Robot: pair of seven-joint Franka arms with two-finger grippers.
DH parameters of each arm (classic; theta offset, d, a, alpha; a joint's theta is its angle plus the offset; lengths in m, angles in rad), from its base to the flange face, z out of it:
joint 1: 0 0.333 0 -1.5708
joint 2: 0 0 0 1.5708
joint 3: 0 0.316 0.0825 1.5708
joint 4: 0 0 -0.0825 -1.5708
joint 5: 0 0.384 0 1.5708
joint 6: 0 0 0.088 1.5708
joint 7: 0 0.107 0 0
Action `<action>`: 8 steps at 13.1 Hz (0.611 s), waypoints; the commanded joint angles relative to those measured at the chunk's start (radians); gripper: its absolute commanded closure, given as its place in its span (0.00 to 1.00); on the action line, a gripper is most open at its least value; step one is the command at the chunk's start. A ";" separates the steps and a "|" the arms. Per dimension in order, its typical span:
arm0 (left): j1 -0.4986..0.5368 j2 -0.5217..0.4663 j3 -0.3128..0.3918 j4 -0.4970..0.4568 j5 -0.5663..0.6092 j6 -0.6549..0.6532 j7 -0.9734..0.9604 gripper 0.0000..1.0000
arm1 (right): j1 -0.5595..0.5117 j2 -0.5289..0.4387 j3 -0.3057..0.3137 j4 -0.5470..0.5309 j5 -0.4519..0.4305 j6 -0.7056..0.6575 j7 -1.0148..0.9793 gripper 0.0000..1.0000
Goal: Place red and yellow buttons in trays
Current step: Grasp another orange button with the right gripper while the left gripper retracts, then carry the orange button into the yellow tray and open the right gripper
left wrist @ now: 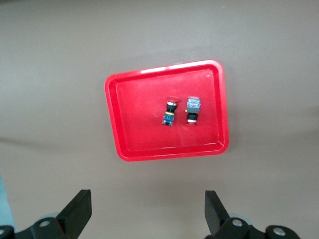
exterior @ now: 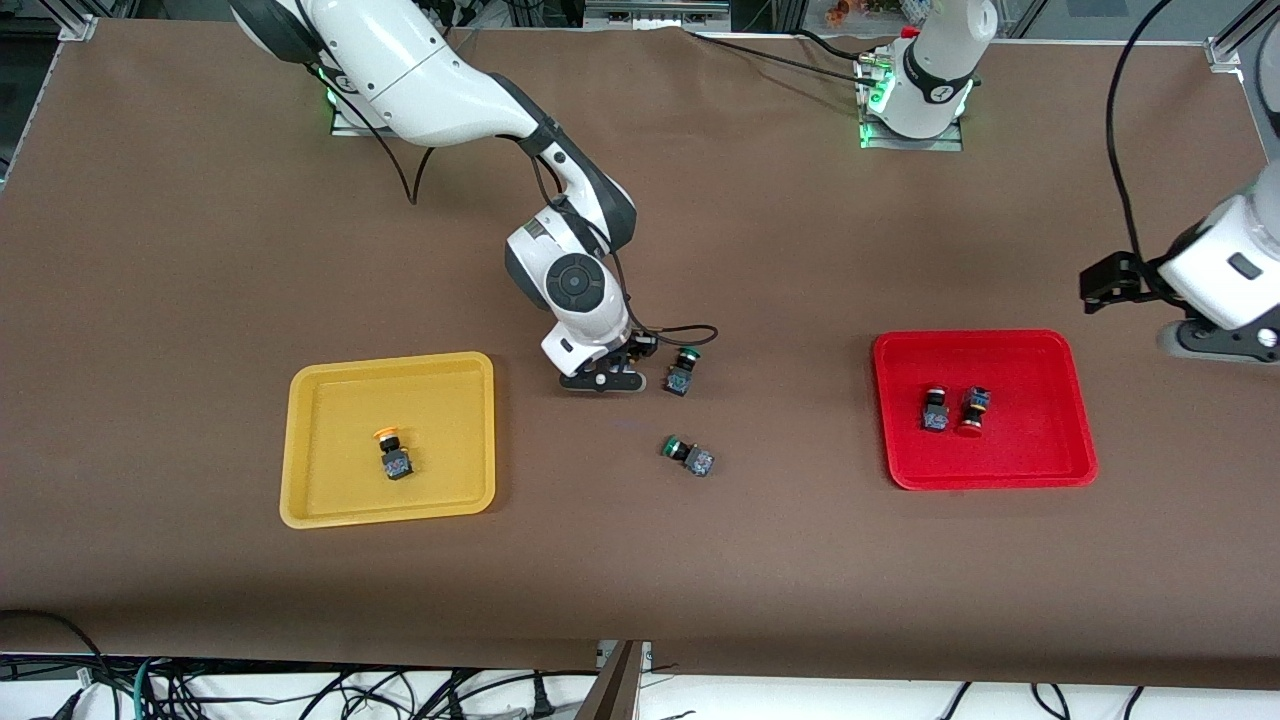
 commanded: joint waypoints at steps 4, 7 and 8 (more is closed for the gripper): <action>-0.067 -0.369 0.128 -0.480 -0.161 0.222 0.007 0.00 | -0.011 -0.101 -0.083 -0.008 -0.012 -0.120 -0.127 1.00; -0.066 -0.347 0.119 -0.448 -0.158 0.218 0.000 0.00 | -0.011 -0.151 -0.215 -0.014 -0.012 -0.229 -0.388 1.00; -0.061 -0.347 0.119 -0.448 -0.158 0.218 0.000 0.00 | -0.011 -0.153 -0.258 -0.014 -0.012 -0.243 -0.469 1.00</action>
